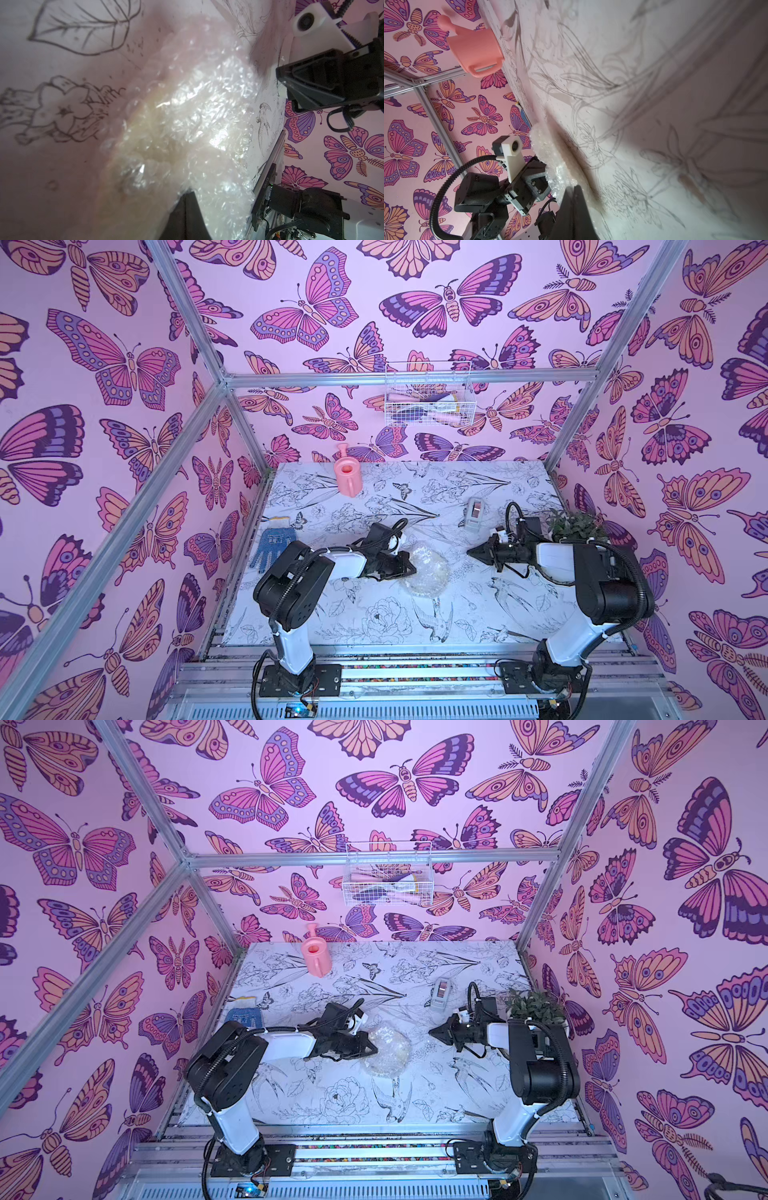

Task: Wrap dinner plates in bubble wrap
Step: Pull the tape from the tape cutter.

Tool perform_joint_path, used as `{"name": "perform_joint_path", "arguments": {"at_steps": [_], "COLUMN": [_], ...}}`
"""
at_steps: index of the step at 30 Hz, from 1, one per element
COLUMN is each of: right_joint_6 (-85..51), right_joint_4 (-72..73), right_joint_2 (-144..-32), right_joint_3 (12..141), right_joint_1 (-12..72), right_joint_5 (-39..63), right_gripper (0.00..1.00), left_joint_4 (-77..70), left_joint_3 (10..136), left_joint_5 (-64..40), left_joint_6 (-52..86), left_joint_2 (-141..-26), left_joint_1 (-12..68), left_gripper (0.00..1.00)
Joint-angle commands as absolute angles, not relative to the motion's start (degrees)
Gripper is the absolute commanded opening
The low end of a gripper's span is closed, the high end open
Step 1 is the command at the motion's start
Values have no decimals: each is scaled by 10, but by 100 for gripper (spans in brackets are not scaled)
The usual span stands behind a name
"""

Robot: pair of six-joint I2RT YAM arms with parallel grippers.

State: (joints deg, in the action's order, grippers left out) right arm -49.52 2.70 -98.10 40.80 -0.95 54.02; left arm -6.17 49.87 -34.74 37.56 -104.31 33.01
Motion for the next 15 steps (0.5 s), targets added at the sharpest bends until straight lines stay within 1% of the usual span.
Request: {"name": "perform_joint_path", "arguments": {"at_steps": [1, 7, 11, 14, 15], "right_joint_6": [-496, -500, -481, -473, -473], "right_joint_4": [28, 62, 8, -24, -32], "right_joint_2": [-967, -1016, -1005, -981, -974], "right_joint_3": [390, 379, 373, 351, 344], "right_joint_1": [-2, 0, 4, 9, 10], "right_joint_5": [553, 564, 540, 530, 532], "right_gripper": [0, 0, 19, 25, 26], "left_joint_4": [19, 18, 18, 18, 19], "left_joint_3": [469, 469, 472, 474, 474], "left_joint_5": [-318, -318, -317, -319, -319], "left_joint_6": [368, 368, 367, 367, 367], "left_joint_2": [-1055, -1056, -1056, -1058, -1058], "left_joint_1": [328, 329, 329, 329, 328], "left_gripper": [0, 0, 0, 0, 0]}}
